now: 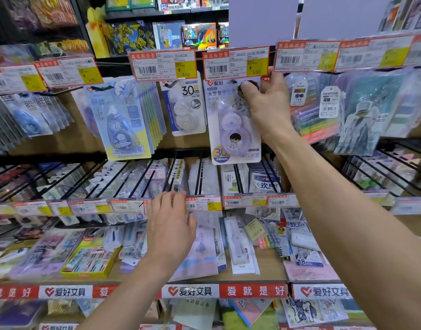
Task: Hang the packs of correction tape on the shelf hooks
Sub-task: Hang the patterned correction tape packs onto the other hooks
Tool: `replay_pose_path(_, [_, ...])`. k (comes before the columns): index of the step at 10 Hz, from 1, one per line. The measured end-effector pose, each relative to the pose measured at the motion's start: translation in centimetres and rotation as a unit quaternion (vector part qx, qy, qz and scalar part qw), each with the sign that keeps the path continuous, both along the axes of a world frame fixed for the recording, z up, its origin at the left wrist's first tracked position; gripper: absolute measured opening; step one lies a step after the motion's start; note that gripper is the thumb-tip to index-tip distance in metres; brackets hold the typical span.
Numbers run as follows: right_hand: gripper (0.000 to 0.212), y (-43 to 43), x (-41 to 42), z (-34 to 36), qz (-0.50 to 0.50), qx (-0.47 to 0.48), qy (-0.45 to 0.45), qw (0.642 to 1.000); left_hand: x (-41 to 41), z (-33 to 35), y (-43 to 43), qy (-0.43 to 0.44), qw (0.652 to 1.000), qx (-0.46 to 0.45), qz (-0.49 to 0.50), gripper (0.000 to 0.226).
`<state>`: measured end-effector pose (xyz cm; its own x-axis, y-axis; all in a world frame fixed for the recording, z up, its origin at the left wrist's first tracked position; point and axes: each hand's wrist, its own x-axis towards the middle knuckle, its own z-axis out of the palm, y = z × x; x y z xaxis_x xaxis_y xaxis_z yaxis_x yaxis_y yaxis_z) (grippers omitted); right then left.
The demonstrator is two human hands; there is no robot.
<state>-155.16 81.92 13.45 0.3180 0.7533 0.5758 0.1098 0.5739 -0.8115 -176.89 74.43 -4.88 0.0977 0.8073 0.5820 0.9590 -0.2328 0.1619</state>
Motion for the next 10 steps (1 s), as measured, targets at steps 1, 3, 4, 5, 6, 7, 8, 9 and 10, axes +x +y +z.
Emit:
replay_pose_path(1, [0.026, 1.2, 0.1, -0.2, -0.066, 0.002, -0.035, 0.997, 0.0, 0.0, 0.0, 0.004, 1.000, 0.005, -0.003, 0.047])
replay_pose_path(3, [0.041, 4.3, -0.4, -0.8, -0.162, 0.007, -0.134, 0.978, -0.2, -0.1, 0.0, 0.027, 1.000, 0.005, -0.003, 0.050])
replay_pose_path(4, [0.045, 5.4, -0.3, -0.5, -0.182, -0.021, -0.155, 0.971, -0.2, 0.0, -0.1, 0.034, 0.999, 0.003, -0.006, 0.050])
replay_pose_path(5, [0.045, 6.1, -0.1, -0.4, -0.188, -0.026, -0.168, 0.967, -0.3, -0.1, -0.1, 0.038, 0.999, 0.005, -0.007, 0.049])
replay_pose_path(6, [0.041, 6.2, 0.0, -0.8, -0.182, -0.021, -0.169, 0.968, -0.4, -0.1, -0.1, 0.036, 0.999, 0.009, -0.010, 0.049])
replay_pose_path(7, [0.047, 6.1, 0.1, -1.8, -0.183, -0.033, -0.183, 0.965, -0.5, -0.1, -0.1, 0.033, 0.999, 0.013, -0.015, 0.049])
replay_pose_path(8, [0.057, 4.9, 0.0, -2.9, -0.174, -0.080, -0.210, 0.959, -0.7, 0.5, 0.1, 0.028, 0.999, 0.008, -0.020, 0.047])
replay_pose_path(9, [0.062, 2.5, 0.3, -4.3, -0.150, -0.115, -0.209, 0.960, -0.6, 0.7, -0.1, 0.021, 0.999, -0.003, -0.033, 0.048])
replay_pose_path(10, [0.057, -1.2, 0.7, -5.7, -0.129, -0.120, -0.222, 0.959, -0.7, 1.2, -0.4, 0.009, 0.999, 0.003, -0.044, 0.052])
